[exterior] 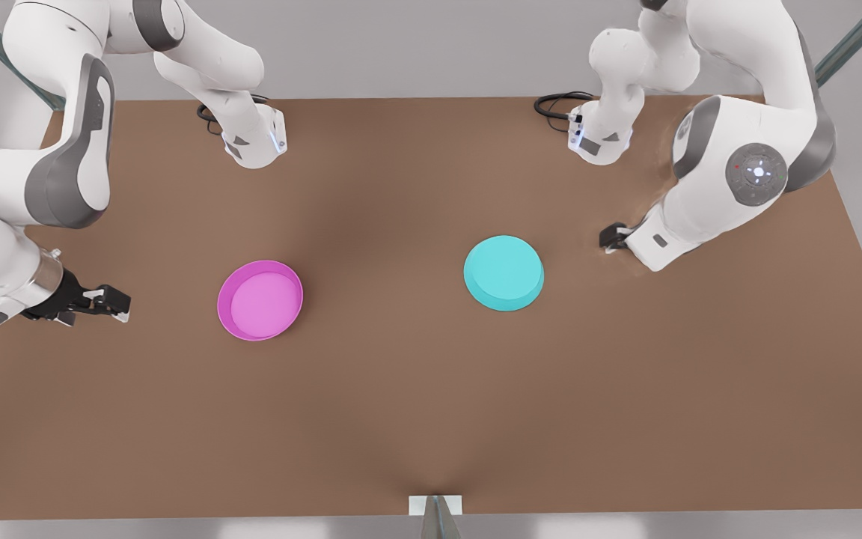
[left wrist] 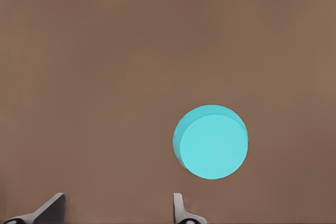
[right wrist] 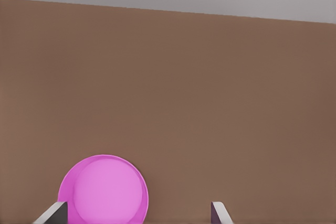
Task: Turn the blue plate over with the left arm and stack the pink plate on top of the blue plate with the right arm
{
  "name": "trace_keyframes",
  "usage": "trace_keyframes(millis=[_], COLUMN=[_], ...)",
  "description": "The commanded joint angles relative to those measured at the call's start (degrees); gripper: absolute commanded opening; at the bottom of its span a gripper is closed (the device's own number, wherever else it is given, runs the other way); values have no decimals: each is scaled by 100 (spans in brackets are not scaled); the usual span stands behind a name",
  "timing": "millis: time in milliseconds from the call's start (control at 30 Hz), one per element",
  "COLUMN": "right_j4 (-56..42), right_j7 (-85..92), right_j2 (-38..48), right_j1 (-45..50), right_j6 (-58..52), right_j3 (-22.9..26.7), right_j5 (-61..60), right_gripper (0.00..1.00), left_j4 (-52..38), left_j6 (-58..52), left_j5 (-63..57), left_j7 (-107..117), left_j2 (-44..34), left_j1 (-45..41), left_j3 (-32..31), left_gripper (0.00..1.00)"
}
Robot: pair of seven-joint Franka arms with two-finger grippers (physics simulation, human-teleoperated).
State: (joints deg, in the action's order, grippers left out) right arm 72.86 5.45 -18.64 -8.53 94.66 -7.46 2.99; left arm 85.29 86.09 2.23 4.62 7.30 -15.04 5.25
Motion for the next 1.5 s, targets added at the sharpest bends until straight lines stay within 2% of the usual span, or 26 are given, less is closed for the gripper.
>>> trace_keyframes(millis=[0, 200, 267, 433, 533, 567, 667, 733, 833, 933, 1033, 1100, 1200, 1467], right_j4=[0, 0, 0, 79, 114, 166, 281, 684, 1353, 1670, 1941, 1995, 2891, 3296], right_j7=[0, 0, 0, 35, -210, -527, -413, 43, 281, 369, 272, 369, 422, 404], right_j2=[1, 1, 1, -184, -700, -834, -1387, -1423, -1502, -1450, -1353, -1379, -1248, -1300], right_j1=[0, 0, 0, -52, -87, -166, -228, -544, -465, -351, -772, -861, -1344, -1415], right_j6=[0, 0, -9, -105, -694, -773, -765, -134, 984, 1046, 1186, 1344, 2846, 3621], right_j3=[8, 8, -1, 8, 25, 34, 52, 43, -1, -71, -554, -590, -1151, -1381], right_j5=[0, 0, 0, -35, -96, -413, -334, -343, -316, -316, -299, -316, -316, -413], right_gripper=[100, 100, 100, 100, 100, 100, 100, 100, 100, 100, 100, 100, 100, 100], left_j4=[22, -83, -399, -540, -681, -681, -751, -751, -751, -751, -945, -953, -945, -945], left_j6=[21, -251, -558, -1138, -1341, -1376, -1473, -1464, -1464, -1420, -1420, -1455, -1464, -1517], left_j5=[-618, -601, -592, -592, -566, -566, -267, -293, -311, -320, -328, -328, -346, -372], left_j7=[-144, -207, -136, -128, -136, -128, -198, -189, -189, -198, -128, -171, -128, -110], left_j2=[-35, -53, -18, -53, -53, -53, -53, -35, -27, -27, 79, 61, 79, 70], left_j1=[131, 212, 212, 212, 256, 230, 361, 353, 353, 353, 300, 344, 335, 309], left_j3=[-138, -393, -578, -613, -754, -771, -701, -701, -692, -692, -710, -710, -710, -701], left_gripper=[100, 100, 100, 100, 100, 100, 100, 100, 100, 100, 100, 100, 100, 100])
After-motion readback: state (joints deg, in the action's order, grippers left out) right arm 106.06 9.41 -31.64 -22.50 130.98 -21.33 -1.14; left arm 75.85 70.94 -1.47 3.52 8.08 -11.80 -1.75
